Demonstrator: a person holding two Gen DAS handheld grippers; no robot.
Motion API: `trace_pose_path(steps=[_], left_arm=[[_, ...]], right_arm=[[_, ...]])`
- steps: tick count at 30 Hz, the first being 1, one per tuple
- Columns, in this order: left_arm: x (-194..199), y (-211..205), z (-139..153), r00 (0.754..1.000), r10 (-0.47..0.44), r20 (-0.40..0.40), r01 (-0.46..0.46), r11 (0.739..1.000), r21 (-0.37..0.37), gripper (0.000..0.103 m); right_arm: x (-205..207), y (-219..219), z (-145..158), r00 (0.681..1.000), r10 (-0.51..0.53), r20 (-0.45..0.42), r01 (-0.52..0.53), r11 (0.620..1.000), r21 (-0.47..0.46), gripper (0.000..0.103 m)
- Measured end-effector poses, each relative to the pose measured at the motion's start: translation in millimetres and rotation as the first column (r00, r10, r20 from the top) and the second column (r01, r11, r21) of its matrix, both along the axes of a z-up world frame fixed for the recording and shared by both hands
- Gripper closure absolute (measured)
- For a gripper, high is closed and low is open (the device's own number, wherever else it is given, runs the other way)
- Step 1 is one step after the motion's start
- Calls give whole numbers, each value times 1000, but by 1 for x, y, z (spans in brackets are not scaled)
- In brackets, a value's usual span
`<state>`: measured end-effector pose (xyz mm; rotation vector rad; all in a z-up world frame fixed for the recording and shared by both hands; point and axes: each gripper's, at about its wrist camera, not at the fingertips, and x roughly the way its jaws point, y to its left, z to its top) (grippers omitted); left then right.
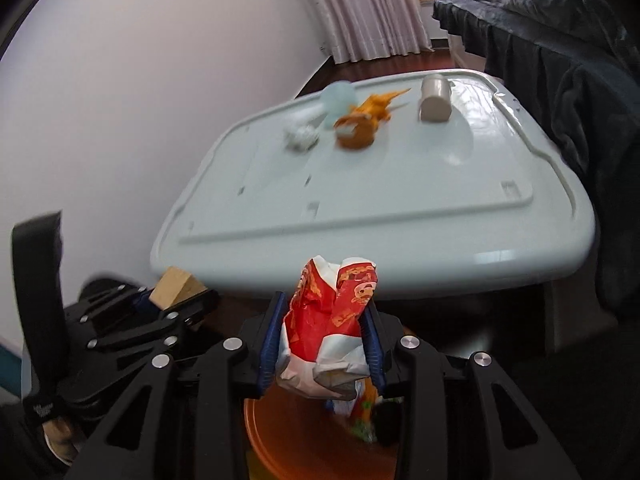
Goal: Collect trash
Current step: 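Carry the wrapper and wooden block over the orange bucket and open both tools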
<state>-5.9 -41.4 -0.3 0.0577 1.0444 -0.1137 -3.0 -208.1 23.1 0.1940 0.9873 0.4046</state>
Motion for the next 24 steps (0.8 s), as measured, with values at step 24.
trace_pose_path(steps=[24], left_arm=[[-9, -2, -43, 992, -30, -124, 28, 999, -18, 69]], right_arm=[[-12, -5, -39, 991, -29, -133, 27, 999, -18, 68]])
